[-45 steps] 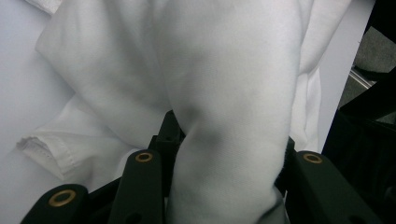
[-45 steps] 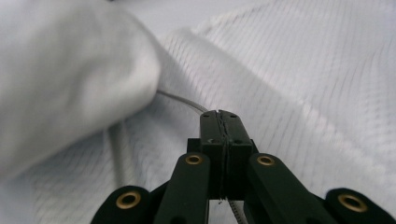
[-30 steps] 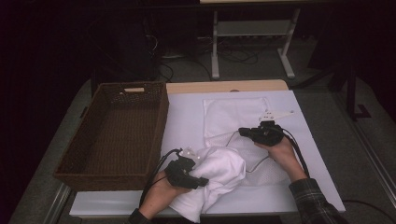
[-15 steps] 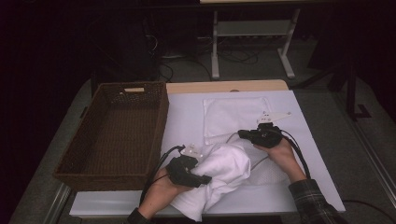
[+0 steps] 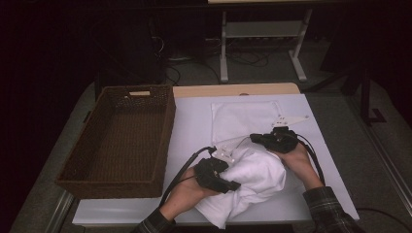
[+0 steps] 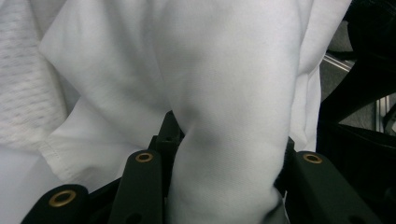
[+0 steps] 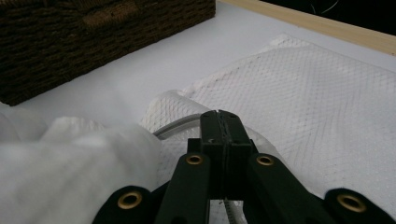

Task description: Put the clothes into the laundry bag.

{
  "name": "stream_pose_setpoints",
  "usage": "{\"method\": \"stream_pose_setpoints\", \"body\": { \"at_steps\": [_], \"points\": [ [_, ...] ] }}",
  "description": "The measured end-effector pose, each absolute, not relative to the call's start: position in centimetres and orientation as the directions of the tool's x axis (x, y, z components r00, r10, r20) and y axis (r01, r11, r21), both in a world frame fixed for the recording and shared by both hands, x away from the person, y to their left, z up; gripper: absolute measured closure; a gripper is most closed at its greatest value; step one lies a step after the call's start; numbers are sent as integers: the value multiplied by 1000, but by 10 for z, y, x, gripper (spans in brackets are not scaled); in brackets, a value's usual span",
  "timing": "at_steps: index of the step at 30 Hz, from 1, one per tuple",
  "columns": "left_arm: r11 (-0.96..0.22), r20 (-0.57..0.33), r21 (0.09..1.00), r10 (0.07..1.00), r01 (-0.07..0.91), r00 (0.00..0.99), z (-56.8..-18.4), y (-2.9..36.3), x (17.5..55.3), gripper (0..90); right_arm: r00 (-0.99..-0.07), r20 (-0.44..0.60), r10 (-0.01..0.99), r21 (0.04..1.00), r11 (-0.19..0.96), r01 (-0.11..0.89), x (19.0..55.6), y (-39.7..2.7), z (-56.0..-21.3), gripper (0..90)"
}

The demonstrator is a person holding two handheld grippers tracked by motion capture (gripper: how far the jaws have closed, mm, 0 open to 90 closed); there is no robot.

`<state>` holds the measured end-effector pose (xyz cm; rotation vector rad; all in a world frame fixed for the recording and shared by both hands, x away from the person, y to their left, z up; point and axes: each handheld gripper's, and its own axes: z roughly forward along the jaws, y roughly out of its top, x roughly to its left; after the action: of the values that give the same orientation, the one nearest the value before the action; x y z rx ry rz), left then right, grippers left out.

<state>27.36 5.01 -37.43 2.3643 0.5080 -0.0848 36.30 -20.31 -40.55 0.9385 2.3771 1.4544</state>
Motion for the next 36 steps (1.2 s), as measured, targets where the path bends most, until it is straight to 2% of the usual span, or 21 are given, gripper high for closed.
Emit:
{"method": "stream_pose_setpoints", "body": {
  "at_steps": [6,12,21,29,36],
  "points": [
    [-696,-197,612,326,376,925,-382,41,278,601,-780,153,607,866,297,402,360,-209,-400,892],
    [-690,-184,598,377,408,908,-386,50,287,601,-784,148,603,871,295,392,356,-210,-396,892],
    [-677,-105,577,493,456,864,-385,76,301,601,-792,144,593,878,292,379,352,-204,-392,892],
    [-685,-109,562,495,465,862,-395,65,306,600,-800,140,583,879,298,371,350,-197,-390,892],
    [-709,-106,567,443,420,890,-389,47,302,600,-807,145,573,884,291,365,348,-195,-386,892]
  ]
}}
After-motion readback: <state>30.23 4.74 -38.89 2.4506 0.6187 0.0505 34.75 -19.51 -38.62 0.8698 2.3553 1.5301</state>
